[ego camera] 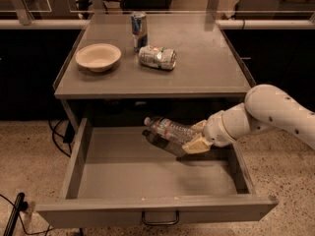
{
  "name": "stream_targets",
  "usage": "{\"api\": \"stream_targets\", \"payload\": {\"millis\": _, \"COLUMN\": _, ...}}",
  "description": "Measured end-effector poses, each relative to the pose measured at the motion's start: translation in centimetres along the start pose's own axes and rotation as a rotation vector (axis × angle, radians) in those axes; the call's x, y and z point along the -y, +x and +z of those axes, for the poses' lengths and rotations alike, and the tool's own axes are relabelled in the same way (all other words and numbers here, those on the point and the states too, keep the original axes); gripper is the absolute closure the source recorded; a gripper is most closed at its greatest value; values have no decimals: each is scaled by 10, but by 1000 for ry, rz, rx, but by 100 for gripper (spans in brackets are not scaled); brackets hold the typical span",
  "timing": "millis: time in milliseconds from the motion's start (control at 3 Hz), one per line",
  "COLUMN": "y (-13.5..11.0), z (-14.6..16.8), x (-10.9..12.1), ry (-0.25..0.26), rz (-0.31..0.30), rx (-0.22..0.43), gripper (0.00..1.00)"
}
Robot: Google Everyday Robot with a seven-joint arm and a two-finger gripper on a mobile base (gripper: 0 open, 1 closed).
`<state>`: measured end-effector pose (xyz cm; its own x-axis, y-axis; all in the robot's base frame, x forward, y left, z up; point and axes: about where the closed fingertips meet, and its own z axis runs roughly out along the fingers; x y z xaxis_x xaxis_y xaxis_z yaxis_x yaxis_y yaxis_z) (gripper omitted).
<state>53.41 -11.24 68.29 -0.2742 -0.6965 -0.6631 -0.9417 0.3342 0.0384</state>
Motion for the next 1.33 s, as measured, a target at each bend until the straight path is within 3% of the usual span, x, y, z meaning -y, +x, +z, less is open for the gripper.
{"api": "stream_targets", "payload": {"millis": 333, "y": 23, "z": 31, "x": 6, "ry": -25, "rz": 72, "rx": -51, "gripper": 100}}
{"api": "stream_targets", "payload": {"millis": 667, "y": 27, "z": 53, "x": 15, "ry": -48, "rz": 106, "rx": -63, "gripper": 97}}
{"api": "stream_targets", "payload": {"millis": 1333, "y": 27, "z": 53, "x": 15, "ry": -49, "rz": 106, "rx": -63, "gripper": 50}}
